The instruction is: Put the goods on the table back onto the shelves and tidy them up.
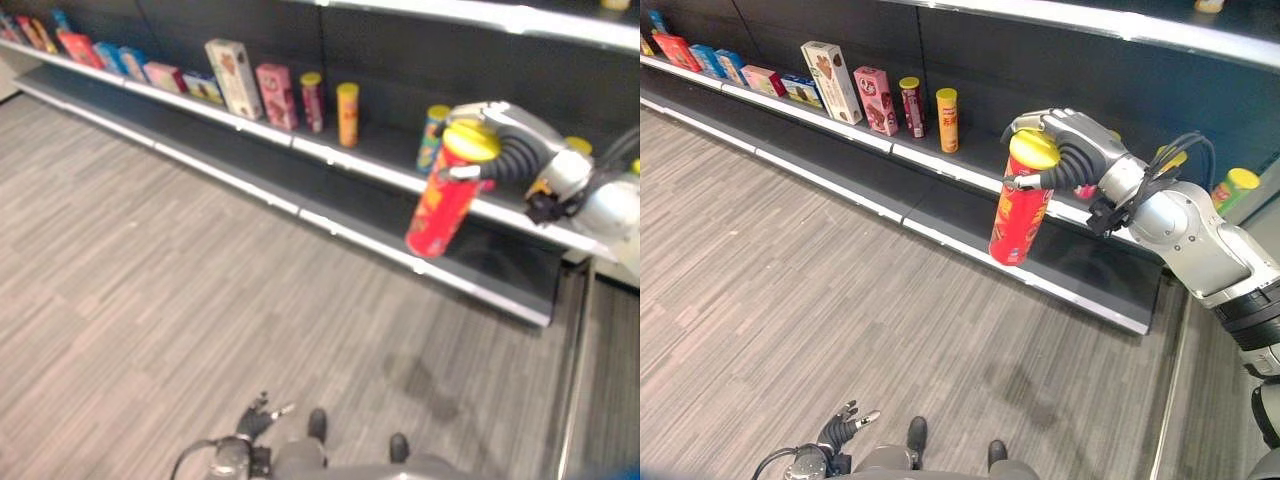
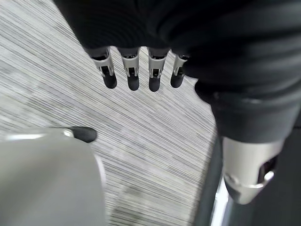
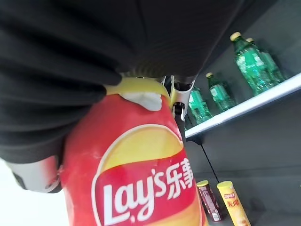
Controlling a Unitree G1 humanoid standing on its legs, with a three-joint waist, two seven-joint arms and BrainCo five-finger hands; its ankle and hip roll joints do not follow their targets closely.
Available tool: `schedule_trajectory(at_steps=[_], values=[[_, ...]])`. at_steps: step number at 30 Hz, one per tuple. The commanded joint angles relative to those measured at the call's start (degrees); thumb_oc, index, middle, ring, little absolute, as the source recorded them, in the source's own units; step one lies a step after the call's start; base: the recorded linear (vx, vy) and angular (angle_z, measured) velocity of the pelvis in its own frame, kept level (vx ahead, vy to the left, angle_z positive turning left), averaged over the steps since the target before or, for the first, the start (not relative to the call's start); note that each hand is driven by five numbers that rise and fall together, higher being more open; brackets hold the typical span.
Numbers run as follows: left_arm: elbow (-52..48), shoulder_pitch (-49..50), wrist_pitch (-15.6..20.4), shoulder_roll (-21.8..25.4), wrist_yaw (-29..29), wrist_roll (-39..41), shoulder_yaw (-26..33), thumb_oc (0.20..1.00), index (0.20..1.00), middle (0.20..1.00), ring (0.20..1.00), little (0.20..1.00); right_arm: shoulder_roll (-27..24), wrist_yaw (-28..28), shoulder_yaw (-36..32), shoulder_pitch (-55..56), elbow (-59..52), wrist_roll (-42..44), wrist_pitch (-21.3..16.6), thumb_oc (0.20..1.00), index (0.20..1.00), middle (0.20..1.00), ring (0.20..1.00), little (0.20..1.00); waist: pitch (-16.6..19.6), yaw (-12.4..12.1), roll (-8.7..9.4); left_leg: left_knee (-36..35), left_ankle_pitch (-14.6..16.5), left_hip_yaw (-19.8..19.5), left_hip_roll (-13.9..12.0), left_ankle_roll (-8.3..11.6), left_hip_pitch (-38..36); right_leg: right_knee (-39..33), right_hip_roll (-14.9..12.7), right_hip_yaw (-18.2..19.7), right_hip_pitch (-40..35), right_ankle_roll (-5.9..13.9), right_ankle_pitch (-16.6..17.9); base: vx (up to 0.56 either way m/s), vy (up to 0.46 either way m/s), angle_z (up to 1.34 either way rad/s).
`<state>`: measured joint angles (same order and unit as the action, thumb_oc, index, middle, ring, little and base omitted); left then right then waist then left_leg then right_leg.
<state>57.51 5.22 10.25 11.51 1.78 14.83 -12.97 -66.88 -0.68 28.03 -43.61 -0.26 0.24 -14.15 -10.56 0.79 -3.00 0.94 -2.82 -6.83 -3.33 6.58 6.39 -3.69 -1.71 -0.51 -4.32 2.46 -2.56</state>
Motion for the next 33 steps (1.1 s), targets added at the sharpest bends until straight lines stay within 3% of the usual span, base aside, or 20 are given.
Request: schedule_trajectory(at_steps=[1, 4, 5, 7, 8, 9, 10, 12, 14, 16, 19, 22, 23, 25, 27, 29, 30, 31, 32, 33], values=[[-0.2, -0.5, 1.4, 3.5, 0.2, 1.6, -0.2, 1.0, 1.0, 1.0, 1.0, 1.0, 0.1, 3.7, -4.0, -0.1, 0.9, 3.6, -0.4, 0.2, 0.2, 0.2, 0.2, 0.2, 1.5, -3.8, 6.79, -3.1, -2.1, 0.7, 1.6, 0.51, 9.3, 0.0, -1.5, 3.1, -4.8, 3.43, -5.2, 0.53, 0.099, 0.07], [0.0, 1.7, 1.4, 3.8, -0.4, 1.4, 0.3, 1.0, 1.0, 1.0, 1.0, 1.0, 1.2, 3.9, -4.1, 0.6, 1.3, 2.7, 0.3, 0.2, 0.2, 0.2, 0.2, 0.2, 3.0, -5.9, 5.83, -5.9, -3.5, 2.5, 1.1, 1.5, 12.7, -0.8, -3.0, 5.7, -10.8, 4.83, -6.8, 0.67, 0.176, -0.05], [0.2, 2.0, 1.5, 3.7, -0.3, 1.2, 0.2, 1.0, 1.0, 1.0, 1.0, 1.0, 2.0, 3.7, -4.8, 1.8, 0.5, 1.7, 0.2, 0.2, 0.2, 0.2, 0.2, 0.2, 3.2, -6.5, 5.59, -5.9, -5.9, 2.1, 1.1, 1.51, 11.7, -0.5, -4.0, 6.2, -12.4, 5.42, -6.9, 0.87, 0.316, -0.31], [0.3, 2.6, 1.6, 3.8, -0.3, -0.4, 0.3, 1.0, 1.0, 1.0, 1.0, 1.0, 4.1, 3.1, -4.9, 2.3, 0.0, 0.3, 0.6, 0.2, 0.2, 0.2, 0.2, 0.2, 3.8, -6.9, 5.41, -5.7, -7.9, 2.5, 2.1, 0.7, 9.4, 2.6, -7.2, 6.7, -12.4, 6.96, -4.3, 0.6, 0.262, -0.58], [-0.2, 2.5, 1.7, 4.3, -0.6, -1.0, 0.1, 1.0, 1.0, 1.0, 1.0, 1.0, 5.0, 3.1, -4.9, 2.7, 0.0, -0.5, 0.4, 0.2, 0.2, 0.2, 0.2, 0.2, 4.1, -7.2, 5.93, -5.4, -7.7, 3.7, 2.9, 0.03, 8.5, 6.8, -9.2, 8.0, -10.8, 8.17, 2.3, 0.39, 0.154, -0.63], [-0.2, 2.6, 1.7, 4.3, -0.6, -1.0, 0.1, 1.0, 1.0, 1.0, 1.0, 1.0, 5.0, 3.1, -4.9, 2.8, 0.0, -0.5, 0.4, 0.2, 0.2, 0.2, 0.2, 0.2, 4.2, -7.2, 6.15, -5.4, -7.4, 3.8, 3.1, 0.06, 8.4, 6.8, -9.4, 8.0, -10.9, 8.12, 2.1, 0.61, 0.303, -0.57], [-1.9, 3.0, 1.6, 5.7, -1.1, -2.3, 0.2, 1.0, 1.0, 1.0, 1.0, 1.0, 7.3, 3.2, -3.8, 1.9, -0.2, -2.5, 1.0, 0.2, 0.2, 0.2, 0.2, 0.2, 3.7, -6.5, 5.72, -4.8, -4.4, 3.8, 5.0, -3.34, 3.6, 20.1, -10.7, 11.9, -5.0, 7.22, 13.8, 0.56, 0.303, -0.56], [-2.9, 2.6, 1.5, 6.9, -1.1, -2.5, 0.5, 1.0, 1.0, 1.0, 1.0, 1.0, 8.7, 3.3, -4.0, 2.0, -0.4, -3.6, 1.3, 0.2, 0.2, 0.2, 0.2, 0.2, 2.9, -5.6, 4.81, -4.8, -2.4, 3.7, 5.1, -5.26, 0.3, 26.9, -10.8, 12.7, -0.7, 5.42, 17.0, 0.52, 0.29, -0.27], [-3.7, 1.6, 1.5, 7.6, -0.9, -2.1, 0.9, 1.0, 1.0, 1.0, 1.0, 1.0, 9.5, 3.9, -3.8, 1.5, -0.1, -4.5, 0.9, 0.2, 0.2, 0.2, 0.2, 0.2, 1.7, -5.1, 3.88, -4.9, -0.8, 3.8, 4.7, -6.13, -2.0, 28.8, -10.4, 11.5, 4.8, 4.85, 15.8, 0.32, 0.155, 0.06], [-4.3, 0.6, 1.6, 7.6, -1.1, -1.2, 0.9, 1.0, 1.0, 1.0, 1.0, 1.0, 9.0, 3.2, -4.4, 1.8, -0.7, -3.6, 1.0, 0.2, 0.2, 0.2, 0.2, 0.2, 0.9, -3.4, 3.58, -5.6, 1.8, 2.7, 5.5, -6.52, -5.5, 24.5, -6.6, 7.6, 10.0, 4.58, 7.3, 0.4, 0.105, -0.28], [-4.5, 0.0, 1.6, 7.5, -1.4, -0.7, 0.6, 1.0, 1.0, 1.0, 1.0, 1.0, 8.7, 3.3, -5.0, 2.2, -0.8, -2.9, 1.0, 0.2, 0.2, 0.2, 0.2, 0.2, 0.1, -2.0, 3.48, -5.7, 3.1, 1.4, 6.2, -6.55, -7.8, 18.3, -3.3, 4.6, 12.6, 5.38, 4.5, 0.26, 0.01, 0.03], [-3.5, -1.6, 1.3, 6.1, -1.6, -1.7, -0.4, 1.0, 1.0, 1.0, 1.0, 1.0, 7.6, 3.7, -7.0, 4.3, 0.3, -1.5, 1.1, 0.2, 0.2, 0.2, 0.2, 0.2, -0.4, 2.1, 4.42, -5.9, 8.0, -3.3, 8.6, -6.42, -15.6, 2.0, 2.0, 0.7, 17.8, 7.52, 8.2, 0.6, -0.01, 0.3], [-3.4, -1.6, 1.3, 6.1, -1.6, -1.7, -0.4, 1.0, 1.0, 1.0, 1.0, 1.0, 7.6, 3.7, -7.0, 4.3, 0.3, -1.5, 1.1, 0.2, 0.2, 0.2, 0.2, 0.2, -0.5, 2.1, 4.39, -5.9, 8.0, -3.3, 8.5, -6.41, -15.7, 1.9, 2.0, 0.6, 17.6, 7.51, 8.2, 0.46, -0.03, 1.02], [-3.4, -2.0, 1.3, 5.3, -1.8, -2.3, -1.0, 1.0, 1.0, 1.0, 1.0, 1.0, 6.9, 3.7, -8.3, 5.7, 0.0, -1.5, 1.2, 0.2, 0.2, 0.2, 0.2, 0.2, 0.2, 3.1, 5.67, -5.8, 10.5, -4.5, 9.4, -6.01, -19.3, -1.1, 2.1, -7.0, 18.5, 8.01, 10.1, 0.49, -0.081, 0.88], [-4.1, -1.3, 1.2, 4.8, -2.1, -3.0, -1.8, 1.0, 1.0, 1.0, 1.0, 1.0, 4.9, 3.3, -10.9, 9.0, -0.8, -2.3, 1.3, 0.2, 0.2, 0.2, 0.2, 0.2, 1.9, 3.8, 6.38, -3.6, 13.3, -4.8, 9.1, -6.2, -20.7, -0.9, 1.4, -7.4, 15.8, 5.89, 10.4, 0.52, -0.128, 0.78], [-4.0, -1.9, 1.0, 3.8, -1.8, -3.7, -2.5, 1.0, 1.0, 1.0, 1.0, 1.0, 3.0, 4.0, -14.7, 12.8, -2.0, -4.4, 1.8, 0.2, 0.2, 0.2, 0.2, 0.2, 2.5, 5.5, 4.66, 11.5, 8.8, -1.8, 7.5, -0.05, -17.3, 0.5, -0.1, -7.4, 12.3, 4.63, 10.5, 0.49, -0.065, 1.09], [-3.9, -1.9, 1.0, 3.8, -1.8, -3.6, -2.5, 1.0, 1.0, 1.0, 1.0, 1.0, 3.0, 4.0, -14.8, 13.0, -2.0, -4.4, 1.8, 0.2, 0.2, 0.2, 0.2, 0.2, 2.7, 5.5, 4.35, 11.7, 9.2, -1.8, 7.1, -0.04, -17.3, 0.4, 0.3, -7.5, 12.3, 4.63, 10.3, 0.33, 0.024, 0.74], [-5.5, -1.3, 0.8, 3.4, -1.9, -3.5, -2.2, 1.0, 1.0, 1.0, 1.0, 1.0, 2.6, 4.0, -16.2, 14.4, -4.0, -5.6, 2.1, 0.2, 0.2, 0.2, 0.2, 0.2, 1.5, 5.1, 3.26, 26.6, 3.2, 1.1, 6.4, 3.24, -11.2, 0.2, 0.8, -6.3, 8.4, 3.33, 8.2, 0.29, -0.007, 0.48], [-5.1, -1.3, 0.6, 3.4, -1.6, -4.5, -2.0, 1.0, 1.0, 1.0, 1.0, 1.0, 3.0, 4.5, -17.5, 15.9, -4.0, -6.0, 2.1, 0.2, 0.2, 0.2, 0.2, 0.2, 1.1, 5.1, 3.85, 33.3, 0.2, 2.6, 7.3, 4.24, -8.0, -0.4, 0.3, -5.3, 6.5, 2.65, 7.2, 0.33, -0.027, 0.09], [-5.0, -1.3, 0.4, 3.5, -1.5, -4.8, -1.9, 1.0, 1.0, 1.0, 1.0, 1.0, 2.8, 4.5, -18.2, 17.0, -4.5, -6.6, 2.4, 0.2, 0.2, 0.2, 0.2, 0.2, 0.6, 4.7, 4.2, 37.7, -0.3, 3.9, 6.8, 4.12, -4.8, -0.6, 0.0, -4.4, 5.2, 2.31, 6.3, 0.21, -0.046, -0.38]])
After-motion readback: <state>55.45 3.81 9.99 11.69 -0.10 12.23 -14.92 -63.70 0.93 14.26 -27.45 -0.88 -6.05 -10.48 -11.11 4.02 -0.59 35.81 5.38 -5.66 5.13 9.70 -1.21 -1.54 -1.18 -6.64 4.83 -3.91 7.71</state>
